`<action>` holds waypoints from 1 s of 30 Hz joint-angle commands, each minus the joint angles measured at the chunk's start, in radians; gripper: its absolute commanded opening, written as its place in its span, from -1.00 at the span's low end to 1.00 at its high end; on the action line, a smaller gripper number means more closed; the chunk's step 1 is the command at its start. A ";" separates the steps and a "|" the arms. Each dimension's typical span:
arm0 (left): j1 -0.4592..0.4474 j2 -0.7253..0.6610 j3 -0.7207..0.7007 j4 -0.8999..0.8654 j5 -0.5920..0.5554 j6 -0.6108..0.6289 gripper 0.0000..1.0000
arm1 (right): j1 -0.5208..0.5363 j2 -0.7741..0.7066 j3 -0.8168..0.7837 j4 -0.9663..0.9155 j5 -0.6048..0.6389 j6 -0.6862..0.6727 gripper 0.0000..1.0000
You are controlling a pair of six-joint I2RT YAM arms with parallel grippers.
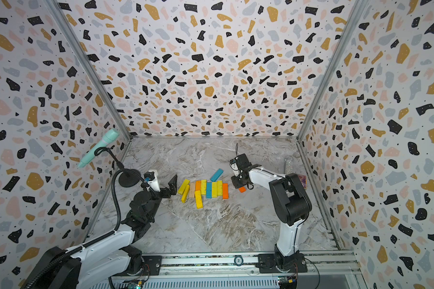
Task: Assemble the number 6 with building blocks
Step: Adjust the building block at the center of the board, then place the building block at the center of the board.
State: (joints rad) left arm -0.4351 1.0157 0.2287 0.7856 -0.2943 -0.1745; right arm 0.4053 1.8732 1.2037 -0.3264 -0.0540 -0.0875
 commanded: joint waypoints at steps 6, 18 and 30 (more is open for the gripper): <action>-0.006 0.004 0.018 0.037 0.014 0.013 0.99 | -0.060 0.088 0.121 -0.024 -0.023 -0.267 -0.68; -0.005 -0.002 0.017 0.034 0.011 0.016 0.99 | -0.068 0.118 0.147 -0.009 -0.039 -0.219 0.02; -0.006 0.002 0.020 0.031 0.014 0.015 0.99 | -0.042 -0.179 -0.004 0.008 -0.088 0.287 0.10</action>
State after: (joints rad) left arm -0.4351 1.0195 0.2287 0.7853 -0.2890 -0.1719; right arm 0.3462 1.7298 1.2465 -0.3141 -0.1093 0.0460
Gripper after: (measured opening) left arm 0.995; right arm 0.566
